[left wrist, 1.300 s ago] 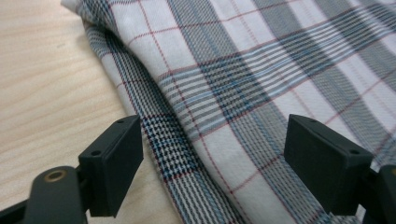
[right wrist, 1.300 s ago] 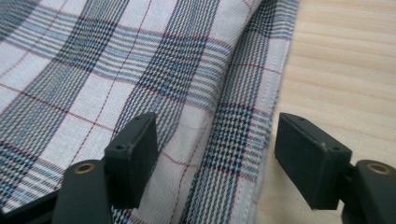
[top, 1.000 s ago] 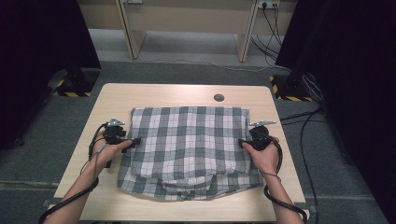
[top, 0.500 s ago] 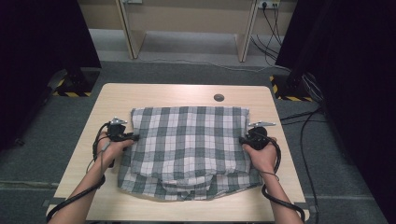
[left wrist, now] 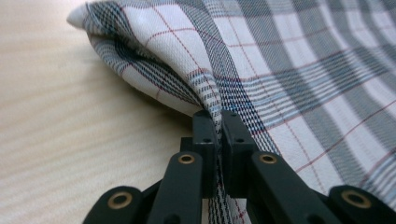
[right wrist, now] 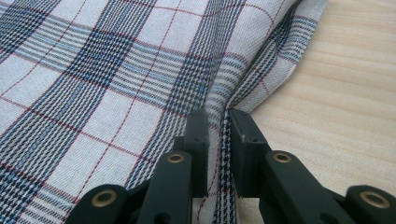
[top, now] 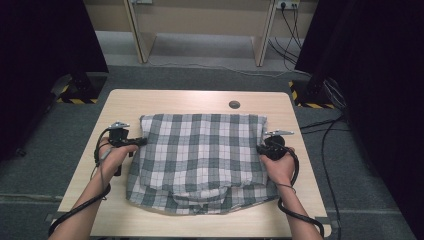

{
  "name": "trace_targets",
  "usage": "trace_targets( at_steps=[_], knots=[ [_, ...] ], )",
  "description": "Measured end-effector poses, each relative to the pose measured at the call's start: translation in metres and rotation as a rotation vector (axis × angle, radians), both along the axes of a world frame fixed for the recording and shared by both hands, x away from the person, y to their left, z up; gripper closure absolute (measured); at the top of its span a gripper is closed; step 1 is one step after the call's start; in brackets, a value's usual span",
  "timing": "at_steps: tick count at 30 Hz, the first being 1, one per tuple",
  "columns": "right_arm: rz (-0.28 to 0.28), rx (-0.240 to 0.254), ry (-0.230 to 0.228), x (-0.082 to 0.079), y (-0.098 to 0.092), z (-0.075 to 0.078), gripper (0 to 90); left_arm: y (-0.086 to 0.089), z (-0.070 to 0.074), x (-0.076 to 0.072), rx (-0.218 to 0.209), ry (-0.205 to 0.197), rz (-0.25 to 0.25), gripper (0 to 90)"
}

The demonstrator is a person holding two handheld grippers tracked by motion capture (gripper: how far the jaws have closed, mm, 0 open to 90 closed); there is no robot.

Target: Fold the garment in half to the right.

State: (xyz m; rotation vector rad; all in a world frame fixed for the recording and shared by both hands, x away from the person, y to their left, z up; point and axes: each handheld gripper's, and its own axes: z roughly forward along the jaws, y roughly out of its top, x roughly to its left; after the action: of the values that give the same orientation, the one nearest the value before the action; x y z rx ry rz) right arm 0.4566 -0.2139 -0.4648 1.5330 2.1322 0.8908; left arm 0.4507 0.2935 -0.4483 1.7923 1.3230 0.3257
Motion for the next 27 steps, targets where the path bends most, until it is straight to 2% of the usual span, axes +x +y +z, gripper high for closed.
trace_targets(
  at_steps=[3,7,18,27],
  knots=[
    [-0.001,-0.008,-0.008,0.000,0.003,0.000,79.1,-0.001,0.011,0.001,-0.030,-0.005,0.022,85.3],
    [-0.003,-0.012,-0.012,0.000,0.006,0.000,79.2,-0.003,0.023,0.001,-0.044,-0.028,0.023,85.3],
    [-0.002,-0.023,-0.025,0.002,0.017,-0.001,79.2,-0.010,0.054,-0.001,-0.047,-0.095,0.018,85.4],
    [0.002,-0.025,-0.034,0.005,0.029,-0.002,79.3,-0.014,0.073,-0.001,-0.043,-0.123,0.023,85.5]
  ],
)
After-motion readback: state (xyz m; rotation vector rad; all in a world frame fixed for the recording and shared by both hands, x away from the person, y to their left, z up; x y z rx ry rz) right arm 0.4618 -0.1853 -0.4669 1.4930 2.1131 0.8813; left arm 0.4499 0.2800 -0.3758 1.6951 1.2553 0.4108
